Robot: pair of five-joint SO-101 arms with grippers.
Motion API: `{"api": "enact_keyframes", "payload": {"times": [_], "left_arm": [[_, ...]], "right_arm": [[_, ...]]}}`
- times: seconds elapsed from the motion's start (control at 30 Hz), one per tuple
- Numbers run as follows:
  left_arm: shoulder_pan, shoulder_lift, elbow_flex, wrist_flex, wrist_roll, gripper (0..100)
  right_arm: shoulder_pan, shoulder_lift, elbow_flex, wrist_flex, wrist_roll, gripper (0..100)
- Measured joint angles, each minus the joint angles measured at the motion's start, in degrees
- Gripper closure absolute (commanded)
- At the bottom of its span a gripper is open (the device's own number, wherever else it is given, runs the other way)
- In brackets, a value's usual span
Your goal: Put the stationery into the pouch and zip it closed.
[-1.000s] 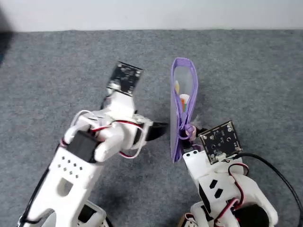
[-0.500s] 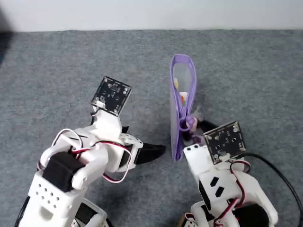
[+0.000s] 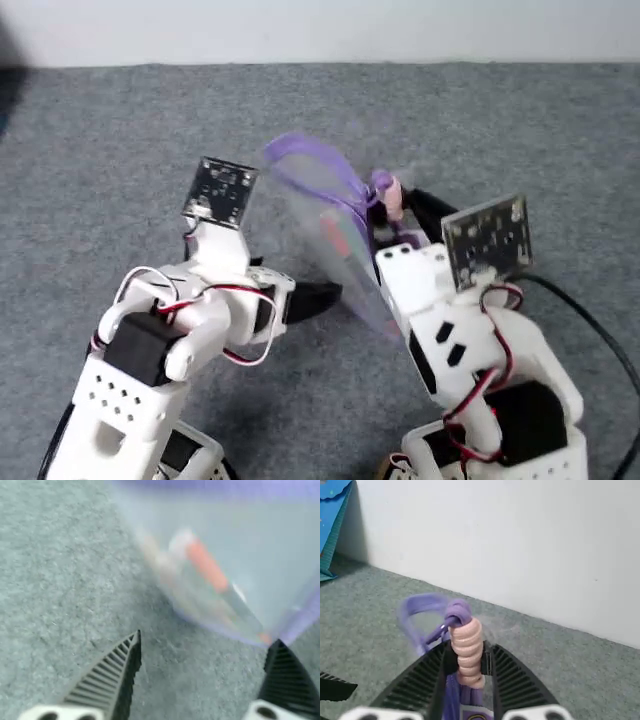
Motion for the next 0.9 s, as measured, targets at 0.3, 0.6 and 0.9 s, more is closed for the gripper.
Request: {"api": "enact_keyframes", "payload": {"times": [0.3, 0.6, 0.9], "left_arm": [[-2.81, 0.0, 0.0, -3.43, 0.09, 62], [-13.01, 0.0, 0.0, -7.12, -4.75, 62], [-14.42, 4.57, -0.35, -16.88, -5.1, 68]], "right_arm": [[-3.16, 9.41, -9.32, 0.0, -0.26, 99.1], [-3.69, 9.67, -13.45, 10.29, 5.8, 99.1], [-10.02, 9.67, -16.09, 16.62, 10.55, 99.1]]}}
